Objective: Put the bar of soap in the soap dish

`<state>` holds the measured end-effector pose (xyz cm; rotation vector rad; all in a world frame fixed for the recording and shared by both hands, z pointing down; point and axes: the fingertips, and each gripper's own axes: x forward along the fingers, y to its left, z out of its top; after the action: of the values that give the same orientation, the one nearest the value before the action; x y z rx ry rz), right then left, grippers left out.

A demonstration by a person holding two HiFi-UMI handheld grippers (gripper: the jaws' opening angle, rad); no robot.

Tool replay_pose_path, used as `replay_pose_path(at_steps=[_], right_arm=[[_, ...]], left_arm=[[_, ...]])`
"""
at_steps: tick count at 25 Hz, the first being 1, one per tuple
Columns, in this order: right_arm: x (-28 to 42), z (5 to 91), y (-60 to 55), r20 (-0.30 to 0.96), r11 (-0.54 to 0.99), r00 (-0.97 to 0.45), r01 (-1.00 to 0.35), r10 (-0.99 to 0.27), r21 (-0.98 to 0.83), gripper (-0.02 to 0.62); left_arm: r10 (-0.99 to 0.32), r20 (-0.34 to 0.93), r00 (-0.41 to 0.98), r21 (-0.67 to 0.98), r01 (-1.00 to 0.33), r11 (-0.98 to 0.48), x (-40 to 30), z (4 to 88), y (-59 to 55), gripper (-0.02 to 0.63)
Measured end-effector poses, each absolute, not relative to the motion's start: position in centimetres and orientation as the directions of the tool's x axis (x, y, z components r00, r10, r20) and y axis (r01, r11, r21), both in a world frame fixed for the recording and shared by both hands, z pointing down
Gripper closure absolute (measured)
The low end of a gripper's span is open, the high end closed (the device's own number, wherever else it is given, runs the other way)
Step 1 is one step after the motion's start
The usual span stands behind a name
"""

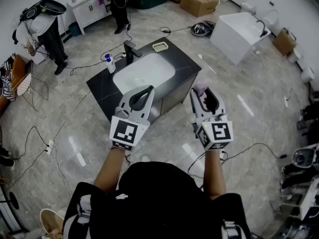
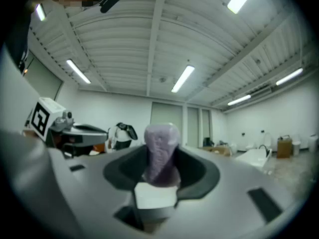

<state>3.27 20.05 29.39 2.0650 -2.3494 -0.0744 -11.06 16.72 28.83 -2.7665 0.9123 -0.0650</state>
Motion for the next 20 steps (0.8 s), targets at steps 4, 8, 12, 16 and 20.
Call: replay_pose_path(at_steps=[4, 8, 12, 16, 20], right_arm=[[3.9, 29.4, 20.4, -0.026, 0.139, -0.140, -0.990, -0.990, 0.017, 0.390], [4.5, 29.8, 20.9, -0.019, 0.150, -0.150, -0.989, -0.988, 0.018, 0.390], [5.4, 30.2, 21.7, -0.014, 0.167, -0.167, -0.986, -0.986, 0.019, 0.390], [6.7, 30.8, 22.4, -0.005, 0.181, -0.181, -0.983, -0.983, 0.014, 0.390], [8.2, 31.5, 22.9, -0.009, 0.197, -0.197, -0.980, -0.980, 0.013, 0.390]], left_arm=[[-0.593, -0.026, 0.805, -0.223, -0.583, -0.781, -10.5, 28.8, 17.1, 0.581], [-0.597, -0.018, 0.802, -0.222, -0.585, -0.780, -9.7, 29.1, 17.6, 0.581], [-0.598, -0.007, 0.802, -0.221, -0.584, -0.781, -8.3, 29.6, 18.3, 0.581], [-0.589, 0.006, 0.808, -0.196, -0.576, -0.793, -6.6, 30.5, 19.1, 0.581], [-0.595, 0.008, 0.804, -0.185, -0.584, -0.791, -5.2, 31.4, 19.9, 0.581]])
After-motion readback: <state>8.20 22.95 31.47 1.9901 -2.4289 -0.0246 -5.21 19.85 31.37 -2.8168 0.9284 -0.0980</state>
